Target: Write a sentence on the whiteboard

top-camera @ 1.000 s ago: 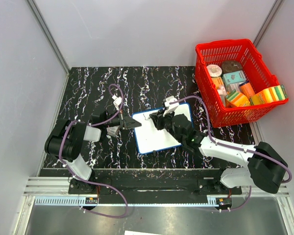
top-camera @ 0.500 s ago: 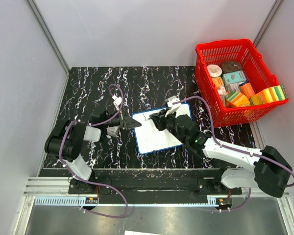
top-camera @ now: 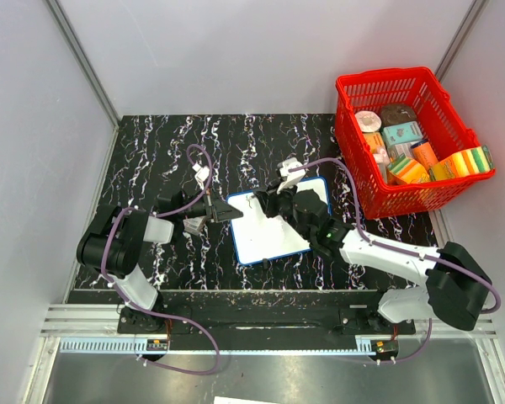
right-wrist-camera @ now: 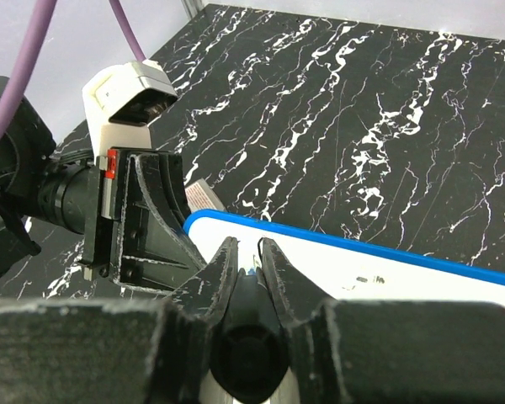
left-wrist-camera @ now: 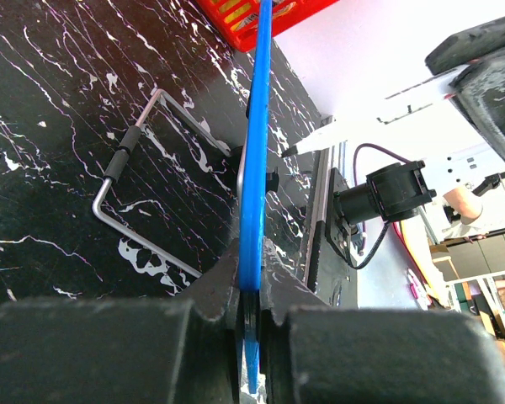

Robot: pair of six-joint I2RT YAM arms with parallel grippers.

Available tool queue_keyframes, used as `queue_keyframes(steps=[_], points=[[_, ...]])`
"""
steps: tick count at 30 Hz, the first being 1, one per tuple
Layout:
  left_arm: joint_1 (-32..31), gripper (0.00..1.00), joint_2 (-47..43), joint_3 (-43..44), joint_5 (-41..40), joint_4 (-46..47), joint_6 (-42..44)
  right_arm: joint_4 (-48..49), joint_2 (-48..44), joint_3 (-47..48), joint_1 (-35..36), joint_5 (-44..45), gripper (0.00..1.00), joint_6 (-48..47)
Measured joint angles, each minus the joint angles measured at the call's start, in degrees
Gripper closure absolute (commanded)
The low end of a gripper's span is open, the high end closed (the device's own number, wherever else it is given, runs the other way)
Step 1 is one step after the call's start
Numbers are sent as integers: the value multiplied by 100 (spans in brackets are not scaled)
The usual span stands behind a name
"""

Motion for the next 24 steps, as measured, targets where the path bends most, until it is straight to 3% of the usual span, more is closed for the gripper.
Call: queue_keyframes(steps=[24], points=[[0, 100, 0, 0, -2, -31, 11, -105, 98, -4, -37, 140, 100, 22]])
